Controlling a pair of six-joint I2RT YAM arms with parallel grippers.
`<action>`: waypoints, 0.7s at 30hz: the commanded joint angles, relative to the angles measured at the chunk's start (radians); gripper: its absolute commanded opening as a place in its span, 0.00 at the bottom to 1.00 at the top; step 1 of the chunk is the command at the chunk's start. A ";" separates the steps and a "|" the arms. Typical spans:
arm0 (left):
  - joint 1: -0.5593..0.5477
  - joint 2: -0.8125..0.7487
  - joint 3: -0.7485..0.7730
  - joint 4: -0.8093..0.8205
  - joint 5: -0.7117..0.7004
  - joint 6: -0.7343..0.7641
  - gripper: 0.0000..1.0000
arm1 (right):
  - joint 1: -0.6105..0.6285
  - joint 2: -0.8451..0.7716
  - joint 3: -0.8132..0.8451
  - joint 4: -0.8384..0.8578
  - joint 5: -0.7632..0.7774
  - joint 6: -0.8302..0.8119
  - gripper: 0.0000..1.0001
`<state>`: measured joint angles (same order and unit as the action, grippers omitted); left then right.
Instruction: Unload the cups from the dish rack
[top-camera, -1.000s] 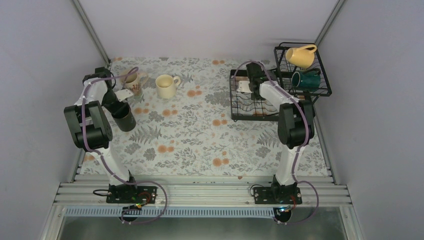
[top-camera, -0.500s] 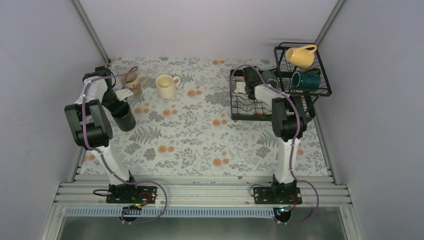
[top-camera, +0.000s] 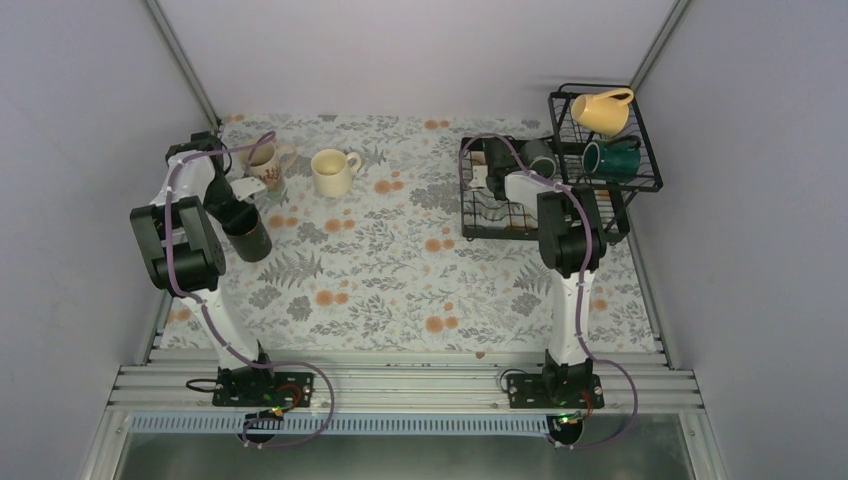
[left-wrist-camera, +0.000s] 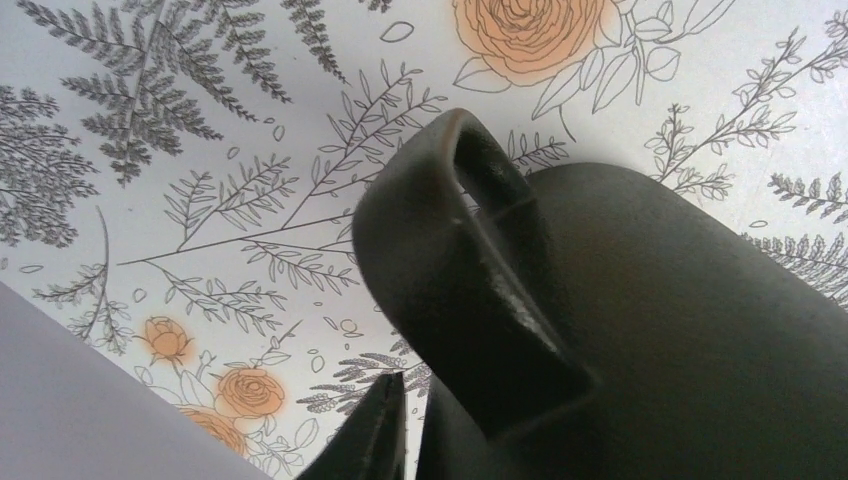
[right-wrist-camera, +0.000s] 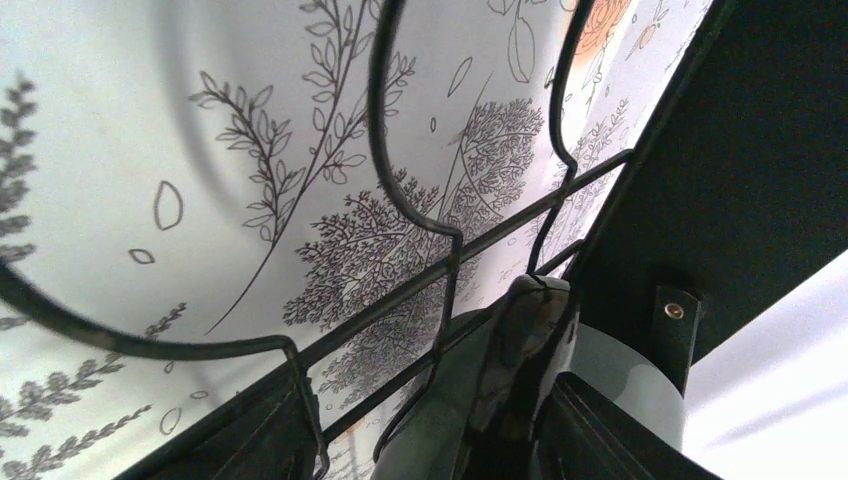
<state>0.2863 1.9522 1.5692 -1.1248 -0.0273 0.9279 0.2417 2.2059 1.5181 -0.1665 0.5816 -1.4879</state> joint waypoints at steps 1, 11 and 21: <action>0.011 0.021 0.021 0.010 -0.017 -0.002 0.22 | 0.004 0.038 0.035 0.110 0.024 -0.045 0.54; 0.010 0.016 0.050 -0.018 0.011 0.007 0.32 | 0.011 0.033 0.020 0.151 0.050 -0.073 0.27; 0.005 0.011 0.074 -0.043 0.023 0.009 0.37 | 0.019 0.016 0.022 0.158 0.069 -0.073 0.16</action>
<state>0.2905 1.9644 1.6089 -1.1458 -0.0177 0.9318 0.2485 2.2372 1.5208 -0.1131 0.6079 -1.5223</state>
